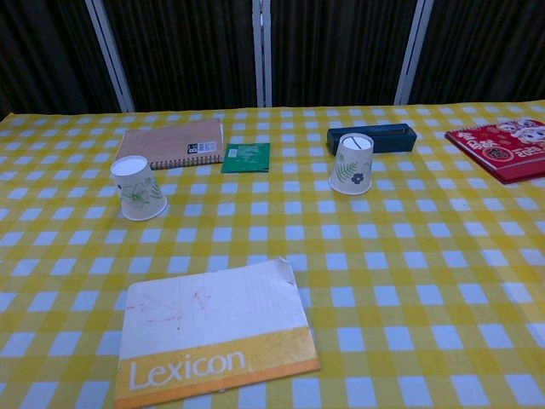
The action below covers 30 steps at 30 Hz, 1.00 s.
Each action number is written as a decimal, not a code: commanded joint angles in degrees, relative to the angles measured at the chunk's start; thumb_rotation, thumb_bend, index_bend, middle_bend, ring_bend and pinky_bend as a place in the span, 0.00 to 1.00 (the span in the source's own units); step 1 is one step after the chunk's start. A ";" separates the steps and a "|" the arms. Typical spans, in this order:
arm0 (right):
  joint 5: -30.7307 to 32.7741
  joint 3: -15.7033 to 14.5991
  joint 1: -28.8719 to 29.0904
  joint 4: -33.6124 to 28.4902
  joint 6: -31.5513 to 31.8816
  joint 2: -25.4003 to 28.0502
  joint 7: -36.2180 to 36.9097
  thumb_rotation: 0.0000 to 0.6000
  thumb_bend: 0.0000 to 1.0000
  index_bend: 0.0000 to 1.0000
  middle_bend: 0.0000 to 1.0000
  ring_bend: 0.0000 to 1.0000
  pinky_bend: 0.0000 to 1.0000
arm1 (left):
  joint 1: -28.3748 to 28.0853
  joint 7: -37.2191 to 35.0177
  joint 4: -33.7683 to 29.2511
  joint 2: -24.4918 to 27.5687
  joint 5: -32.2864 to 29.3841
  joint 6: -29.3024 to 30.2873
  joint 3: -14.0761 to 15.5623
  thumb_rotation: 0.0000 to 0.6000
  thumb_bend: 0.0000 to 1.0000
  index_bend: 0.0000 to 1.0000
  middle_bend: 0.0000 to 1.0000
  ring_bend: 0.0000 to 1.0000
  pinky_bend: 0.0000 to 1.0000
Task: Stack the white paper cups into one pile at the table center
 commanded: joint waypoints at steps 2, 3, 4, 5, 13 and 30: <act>1.44 0.19 0.52 1.17 -0.96 -0.38 -1.39 1.00 0.00 0.15 0.18 0.05 0.17 | 0.11 -0.51 -0.03 0.23 -0.19 0.12 -0.10 1.00 0.00 0.00 0.00 0.00 0.00; 1.78 0.25 0.59 1.44 -1.12 -0.44 -1.62 1.00 0.00 0.15 0.19 0.05 0.18 | 0.12 -0.57 -0.04 0.26 -0.25 0.09 -0.11 1.00 0.00 0.00 0.00 0.00 0.00; 2.07 0.29 0.66 1.69 -1.27 -0.52 -1.85 1.00 0.00 0.16 0.19 0.06 0.19 | 0.11 -0.59 -0.02 0.28 -0.28 0.06 -0.11 1.00 0.00 0.00 0.00 0.00 0.00; 2.31 0.29 0.74 1.95 -1.45 -0.61 -2.02 1.00 0.00 0.16 0.20 0.06 0.19 | 0.11 -0.58 -0.02 0.28 -0.29 0.04 -0.10 1.00 0.00 0.00 0.00 0.00 0.00; 2.62 -0.15 1.99 5.98 -2.87 -3.24 0.74 1.00 0.01 0.22 0.29 0.18 0.36 | 0.06 -0.07 -0.15 0.15 -0.43 -0.13 -0.08 1.00 0.00 0.00 0.00 0.00 0.00; 2.46 0.94 2.56 11.00 1.23 -7.95 1.96 1.00 0.21 0.40 0.47 0.40 0.59 | -0.28 0.29 0.03 -0.13 -1.27 -0.99 -0.25 1.00 0.00 0.00 0.00 0.00 0.00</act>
